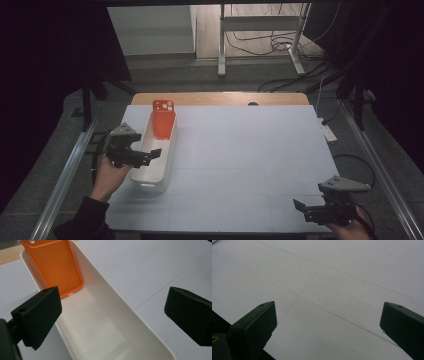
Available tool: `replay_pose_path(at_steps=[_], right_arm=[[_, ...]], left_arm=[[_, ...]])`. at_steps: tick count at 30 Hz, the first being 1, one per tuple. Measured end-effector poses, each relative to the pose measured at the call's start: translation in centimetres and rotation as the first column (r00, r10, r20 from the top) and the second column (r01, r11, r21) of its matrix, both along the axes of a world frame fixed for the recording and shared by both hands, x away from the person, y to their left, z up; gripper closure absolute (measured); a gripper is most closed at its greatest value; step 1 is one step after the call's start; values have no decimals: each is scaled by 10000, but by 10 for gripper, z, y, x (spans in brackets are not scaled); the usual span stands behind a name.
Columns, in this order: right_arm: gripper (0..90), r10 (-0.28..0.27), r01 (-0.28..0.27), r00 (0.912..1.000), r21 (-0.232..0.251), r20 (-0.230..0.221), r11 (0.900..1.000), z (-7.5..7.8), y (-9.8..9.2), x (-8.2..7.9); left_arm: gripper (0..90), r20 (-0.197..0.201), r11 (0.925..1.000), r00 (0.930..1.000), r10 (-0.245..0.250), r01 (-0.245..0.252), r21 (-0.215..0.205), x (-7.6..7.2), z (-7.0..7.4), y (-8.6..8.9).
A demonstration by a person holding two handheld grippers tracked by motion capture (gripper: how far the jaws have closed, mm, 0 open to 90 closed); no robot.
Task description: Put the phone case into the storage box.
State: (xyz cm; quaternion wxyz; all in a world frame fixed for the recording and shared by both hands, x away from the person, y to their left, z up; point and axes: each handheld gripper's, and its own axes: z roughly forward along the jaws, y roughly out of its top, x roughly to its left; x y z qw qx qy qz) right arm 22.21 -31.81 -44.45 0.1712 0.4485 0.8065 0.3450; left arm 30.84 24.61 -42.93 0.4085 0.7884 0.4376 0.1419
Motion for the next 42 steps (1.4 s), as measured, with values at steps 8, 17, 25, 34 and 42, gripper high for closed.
replay_pose_path(at_steps=[8,17,25,34,42], right_arm=[[6,5,-5,10000,1,0,10000,0,0,0],[6,16,-16,10000,13,-10,10000,0,0,0],[5,-31,31,10000,29,-35,10000,0,0,0],[0,-120,120,9999,53,-53,9999,0,-1,1],[0,-324,324,9995,-51,24,9995,0,0,0]], left_arm=[[16,100,10000,9999,48,-47,-62,-8,-2,2],[9,128,10000,9999,36,-36,-51,-18,-3,3],[0,167,9999,9998,115,-115,-40,-26,-4,3],[0,205,9999,9997,134,-133,-55,-37,-5,3],[0,275,9998,9995,164,-162,-89,-47,-6,6]])
